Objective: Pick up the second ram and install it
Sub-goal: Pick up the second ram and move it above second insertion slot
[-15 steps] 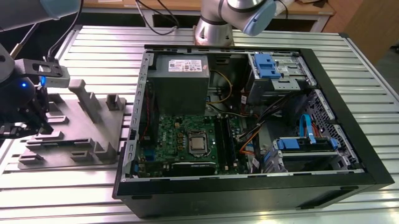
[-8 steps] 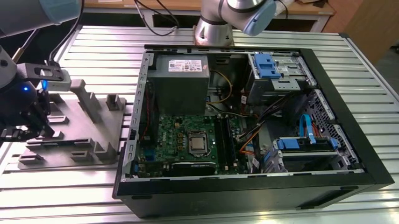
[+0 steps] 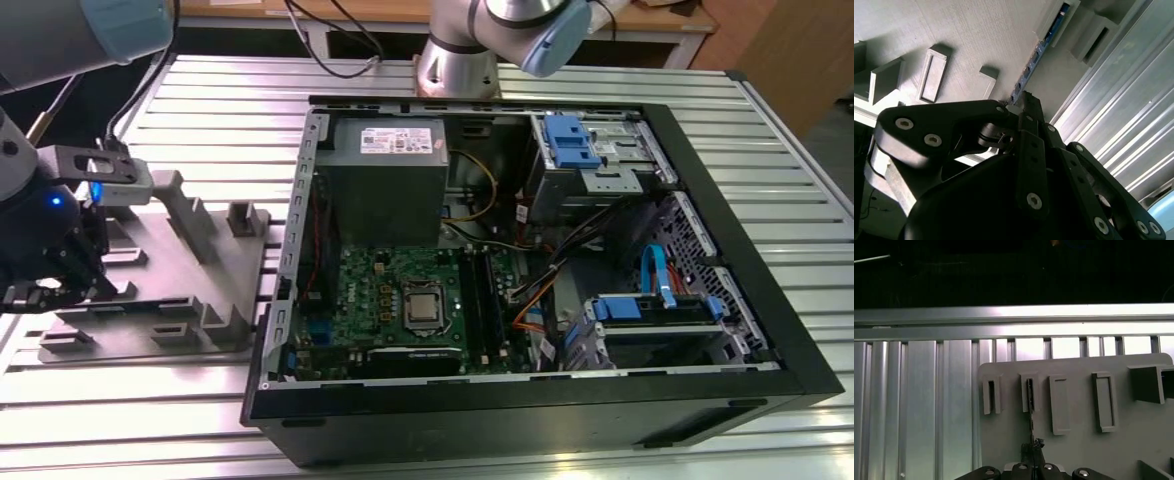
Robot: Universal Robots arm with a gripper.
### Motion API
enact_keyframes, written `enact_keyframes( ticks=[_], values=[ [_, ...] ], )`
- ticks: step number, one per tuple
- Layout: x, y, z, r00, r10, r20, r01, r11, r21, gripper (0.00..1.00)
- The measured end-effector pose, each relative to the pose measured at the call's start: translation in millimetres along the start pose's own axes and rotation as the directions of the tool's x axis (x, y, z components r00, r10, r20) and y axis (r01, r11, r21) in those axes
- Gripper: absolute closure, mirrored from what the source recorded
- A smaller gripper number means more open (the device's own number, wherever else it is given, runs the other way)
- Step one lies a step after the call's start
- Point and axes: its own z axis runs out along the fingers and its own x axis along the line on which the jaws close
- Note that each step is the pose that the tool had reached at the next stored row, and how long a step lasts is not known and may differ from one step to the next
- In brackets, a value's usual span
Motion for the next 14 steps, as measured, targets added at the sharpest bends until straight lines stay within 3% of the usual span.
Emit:
enact_keyframes(
  ticks=[10, 14],
  values=[
    [0.6, -0.1, 2.9, 1.0000, 0.000, -0.0007, 0.000, 1.0000, -0.0002, 0.89],
    [0.5, -0.2, 3.0, 1.0000, 0.000, -0.0014, 0.000, 1.0000, -0.0001, 0.71]
  ],
)
